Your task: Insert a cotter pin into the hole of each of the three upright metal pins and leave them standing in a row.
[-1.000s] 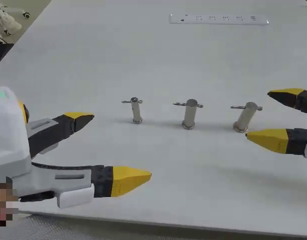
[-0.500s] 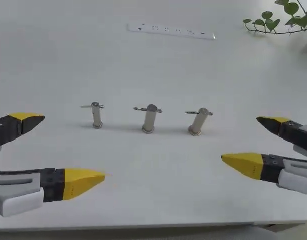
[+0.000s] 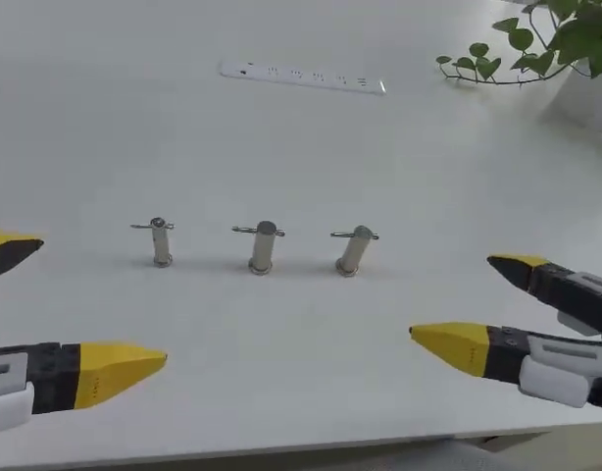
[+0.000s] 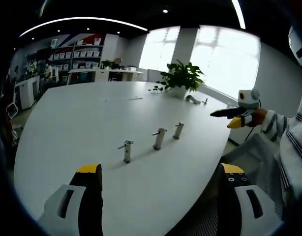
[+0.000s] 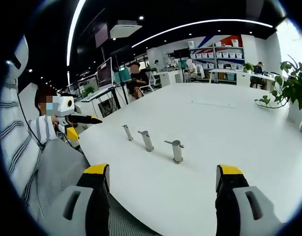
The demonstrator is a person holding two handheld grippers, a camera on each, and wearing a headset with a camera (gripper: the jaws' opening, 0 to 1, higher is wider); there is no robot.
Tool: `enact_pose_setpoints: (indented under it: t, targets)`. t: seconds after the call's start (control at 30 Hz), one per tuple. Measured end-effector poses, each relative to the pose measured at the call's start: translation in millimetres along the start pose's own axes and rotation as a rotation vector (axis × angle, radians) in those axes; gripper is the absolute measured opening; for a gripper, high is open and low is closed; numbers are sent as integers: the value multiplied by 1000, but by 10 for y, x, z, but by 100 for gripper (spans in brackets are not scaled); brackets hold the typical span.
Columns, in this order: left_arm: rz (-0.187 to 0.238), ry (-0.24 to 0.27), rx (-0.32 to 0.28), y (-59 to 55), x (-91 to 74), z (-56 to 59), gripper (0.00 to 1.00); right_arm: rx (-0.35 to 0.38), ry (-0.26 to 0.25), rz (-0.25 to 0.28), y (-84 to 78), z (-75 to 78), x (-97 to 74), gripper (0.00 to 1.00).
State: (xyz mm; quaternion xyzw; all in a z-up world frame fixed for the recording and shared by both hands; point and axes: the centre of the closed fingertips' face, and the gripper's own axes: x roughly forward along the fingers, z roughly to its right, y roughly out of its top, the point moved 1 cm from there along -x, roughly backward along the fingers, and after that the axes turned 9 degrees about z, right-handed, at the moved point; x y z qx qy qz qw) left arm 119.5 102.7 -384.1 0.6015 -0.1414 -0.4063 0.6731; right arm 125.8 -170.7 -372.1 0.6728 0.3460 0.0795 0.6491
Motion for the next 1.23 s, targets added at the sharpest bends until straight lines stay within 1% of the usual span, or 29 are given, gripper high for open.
enact_pose_setpoints:
  t: [0.07, 0.13, 0.17, 0.23, 0.27, 0.33, 0.4, 0.47, 0.6, 0.7, 0.8, 0.9, 0.97, 1.03, 1.1, 1.13, 1.23]
  targets:
    - [-8, -3, -7, 0, -22, 17, 97, 5, -14, -12, 16, -15, -9, 89]
    - [-13, -4, -9, -3, -38, 28, 97, 20, -18, -7, 41, -34, -20, 90]
    - [-17, -6, -13, -10, -45, 34, 97, 63, -24, 20, 79, -60, -17, 91]
    - [-28, -4, -21, -29, -59, 34, 97, 117, -31, 52, 120, -88, -13, 92]
    - [-35, 3, -28, -43, -74, 35, 97, 121, -29, 50, 124, -98, -19, 93]
    - [-52, 23, -49, -96, -103, 21, 97, 152, -30, 67, 177, -140, -30, 93]
    - [-67, 21, -65, -152, -129, 41, 96, 158, -28, 80, 224, -187, -33, 94]
    - [-74, 14, -69, -183, -150, 76, 96, 158, -22, 83, 252, -241, -25, 94]
    - [-82, 20, -76, -209, -195, 93, 95, 149, -24, 68, 241, -318, 12, 95]
    - [-78, 31, -82, -208, -226, 68, 95, 153, -28, 54, 213, -363, 48, 96]
    - [-73, 41, -97, -202, -243, 33, 95, 157, -36, 26, 159, -423, 91, 95]
    - [-71, 55, -131, -220, -222, -12, 95, 152, -52, 11, 120, -442, 103, 95]
    - [-71, 60, -141, -233, -203, -28, 95, 154, -61, -6, 83, -450, 103, 95]
    - [-67, 58, -147, -236, -181, -17, 93, 151, -62, -28, 38, -459, 101, 95]
    - [-70, 40, -148, -246, -151, 26, 93, 147, -65, -44, 7, -454, 95, 95]
    - [-76, 30, -145, -259, -134, 52, 93, 147, -66, -47, 3, -450, 94, 95]
    - [-79, 24, -151, -283, -93, 76, 93, 148, -73, -46, 4, -421, 103, 94]
